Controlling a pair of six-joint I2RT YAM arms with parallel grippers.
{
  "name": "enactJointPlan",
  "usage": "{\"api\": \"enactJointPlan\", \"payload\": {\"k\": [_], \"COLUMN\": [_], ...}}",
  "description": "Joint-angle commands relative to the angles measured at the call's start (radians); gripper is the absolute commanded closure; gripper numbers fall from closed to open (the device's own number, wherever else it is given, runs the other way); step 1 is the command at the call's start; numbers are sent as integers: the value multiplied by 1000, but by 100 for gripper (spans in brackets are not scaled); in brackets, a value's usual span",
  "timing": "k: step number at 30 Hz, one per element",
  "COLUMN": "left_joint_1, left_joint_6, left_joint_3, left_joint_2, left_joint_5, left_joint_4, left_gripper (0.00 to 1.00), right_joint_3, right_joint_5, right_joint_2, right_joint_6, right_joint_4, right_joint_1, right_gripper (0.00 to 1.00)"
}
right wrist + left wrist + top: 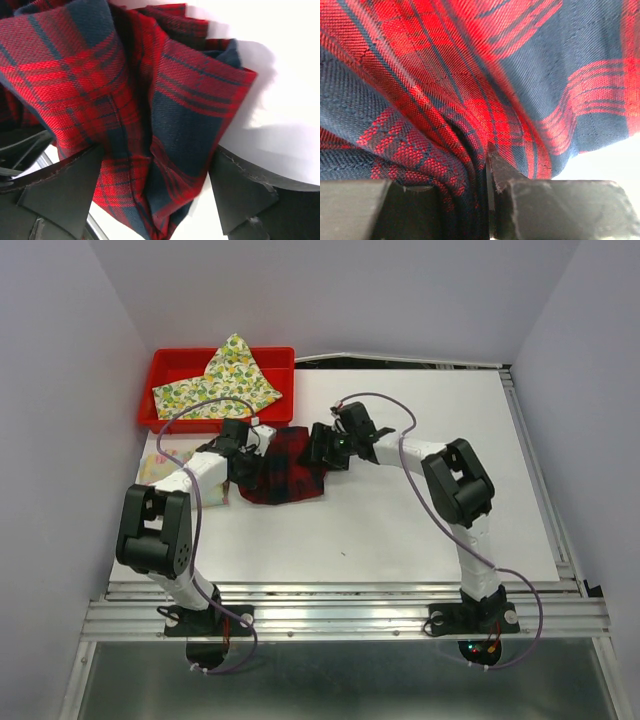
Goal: Fold and stack the skirts
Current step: Neatly place the folded skirt to the corner
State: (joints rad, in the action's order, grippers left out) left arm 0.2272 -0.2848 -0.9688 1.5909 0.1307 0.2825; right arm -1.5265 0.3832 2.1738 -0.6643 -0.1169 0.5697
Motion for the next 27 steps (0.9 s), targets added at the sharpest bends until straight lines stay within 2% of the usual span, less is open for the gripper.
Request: {"api": "enactJointPlan", "payload": {"k": [1,4,5,7,8,9,10,17,27], "left_joint_1": [-8,-11,-12,-15,-19,-20,-29,-38,-46], "left_joint_6": [-11,-7,-5,-5,-4,-2,1,-16,-117], "left_joint_3": [-62,-74,-80,-85,-88,-88,-90,-111,-136], "left_joint_2": [43,69,76,78,72,66,58,-72,-216], "left_joint_5": [66,73,78,83,87,89,92,32,-88], "left_joint_4": [-5,-13,-14,-16,-17,-17,-17,-20,-34], "left_gripper": [100,100,100,100,100,100,100,100,100], "right_joint_3": [-1,3,11,11,6,5,2,-34,-199], "right_joint_5": [-18,-10,-7,-9,-12,-12,-13,-29,-99], "right_joint_2": [107,115,110,90,78,51,35,-80,-63], "right_joint_6": [5,8,14,44,55,66,78,117,146], "right_joint_4": [-30,-17,-13,-13,-12,-13,-15,-10,-10], "right_joint_1": [29,29,29,29,29,29,29,39,96], "right_gripper": [15,28,47,68,83,88,99,99,99]}}
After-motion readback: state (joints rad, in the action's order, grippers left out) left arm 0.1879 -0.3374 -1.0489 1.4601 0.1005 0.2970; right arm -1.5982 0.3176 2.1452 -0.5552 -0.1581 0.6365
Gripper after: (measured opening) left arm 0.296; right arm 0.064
